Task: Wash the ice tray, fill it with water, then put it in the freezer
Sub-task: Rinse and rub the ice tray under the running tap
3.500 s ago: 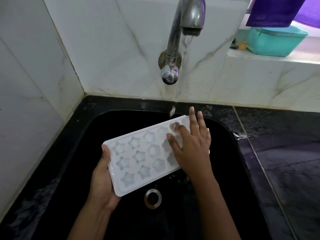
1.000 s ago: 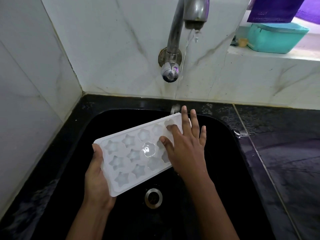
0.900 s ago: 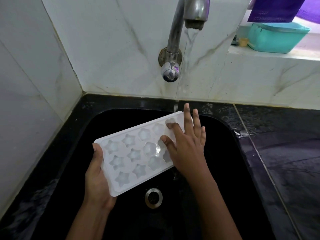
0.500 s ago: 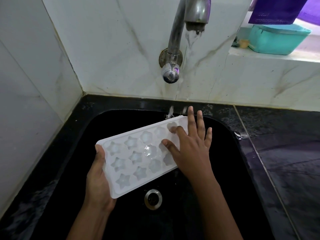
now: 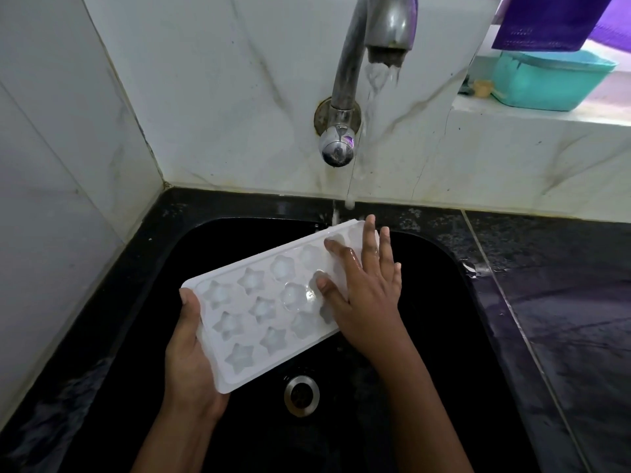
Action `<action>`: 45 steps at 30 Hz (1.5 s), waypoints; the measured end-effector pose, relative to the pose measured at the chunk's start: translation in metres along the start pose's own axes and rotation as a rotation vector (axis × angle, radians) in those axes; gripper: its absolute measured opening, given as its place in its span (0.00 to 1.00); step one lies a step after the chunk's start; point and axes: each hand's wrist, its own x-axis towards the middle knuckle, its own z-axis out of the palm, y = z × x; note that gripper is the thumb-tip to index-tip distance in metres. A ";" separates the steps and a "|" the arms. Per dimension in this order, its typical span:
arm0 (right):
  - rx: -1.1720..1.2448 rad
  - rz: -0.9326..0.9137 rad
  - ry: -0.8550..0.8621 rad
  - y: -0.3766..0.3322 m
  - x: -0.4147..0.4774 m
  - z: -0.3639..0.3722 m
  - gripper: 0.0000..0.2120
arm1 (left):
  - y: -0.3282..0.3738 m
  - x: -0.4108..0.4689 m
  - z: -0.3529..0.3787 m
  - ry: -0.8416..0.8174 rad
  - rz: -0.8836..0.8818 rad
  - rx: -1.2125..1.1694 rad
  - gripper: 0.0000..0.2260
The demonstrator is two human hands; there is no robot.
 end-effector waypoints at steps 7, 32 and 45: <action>0.020 0.080 0.261 0.002 0.002 -0.004 0.21 | -0.004 0.002 0.000 0.015 -0.001 0.011 0.28; -0.075 -0.041 0.219 0.004 -0.001 0.009 0.15 | -0.006 0.003 -0.007 0.007 -0.026 -0.052 0.29; -0.095 -0.010 0.269 -0.001 -0.003 0.010 0.17 | -0.005 0.002 -0.005 0.004 0.039 -0.073 0.27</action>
